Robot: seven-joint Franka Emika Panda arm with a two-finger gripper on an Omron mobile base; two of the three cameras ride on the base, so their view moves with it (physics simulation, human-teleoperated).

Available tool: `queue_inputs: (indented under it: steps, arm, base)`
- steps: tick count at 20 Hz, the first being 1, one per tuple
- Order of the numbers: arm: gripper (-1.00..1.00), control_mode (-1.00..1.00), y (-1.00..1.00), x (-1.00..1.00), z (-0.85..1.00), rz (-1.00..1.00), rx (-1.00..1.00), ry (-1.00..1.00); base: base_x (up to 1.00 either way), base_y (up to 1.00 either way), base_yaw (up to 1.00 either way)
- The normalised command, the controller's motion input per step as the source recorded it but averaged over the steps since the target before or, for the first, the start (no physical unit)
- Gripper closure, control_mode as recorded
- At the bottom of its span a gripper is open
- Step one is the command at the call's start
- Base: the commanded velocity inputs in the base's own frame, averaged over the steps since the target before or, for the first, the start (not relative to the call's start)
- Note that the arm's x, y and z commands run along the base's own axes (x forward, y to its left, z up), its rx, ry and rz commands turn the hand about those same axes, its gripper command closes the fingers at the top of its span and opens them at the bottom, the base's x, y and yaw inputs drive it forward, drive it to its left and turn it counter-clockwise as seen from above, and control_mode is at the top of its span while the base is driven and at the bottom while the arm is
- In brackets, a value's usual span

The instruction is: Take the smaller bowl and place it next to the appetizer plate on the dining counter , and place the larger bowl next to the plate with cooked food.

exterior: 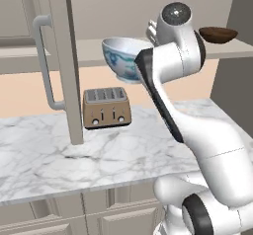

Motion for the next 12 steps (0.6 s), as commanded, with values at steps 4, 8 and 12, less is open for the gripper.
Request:
queue_inputs:
  steps: [4,8,12]
  arm:
    - [1.0,-1.0,0.55,-1.0,-1.0,-0.25,-0.03,-0.05]
    - [1.0,-1.0,-0.1,-1.0,-1.0,-0.48,-0.17,0.0]
    - [1.0,-1.0,-0.68,-0.84,-0.93,-0.5,0.0,-0.07]
  base:
    - [0.0,0.0,0.0]
    - [0.0,0.0,0.0]
    - [0.0,0.0,0.0]
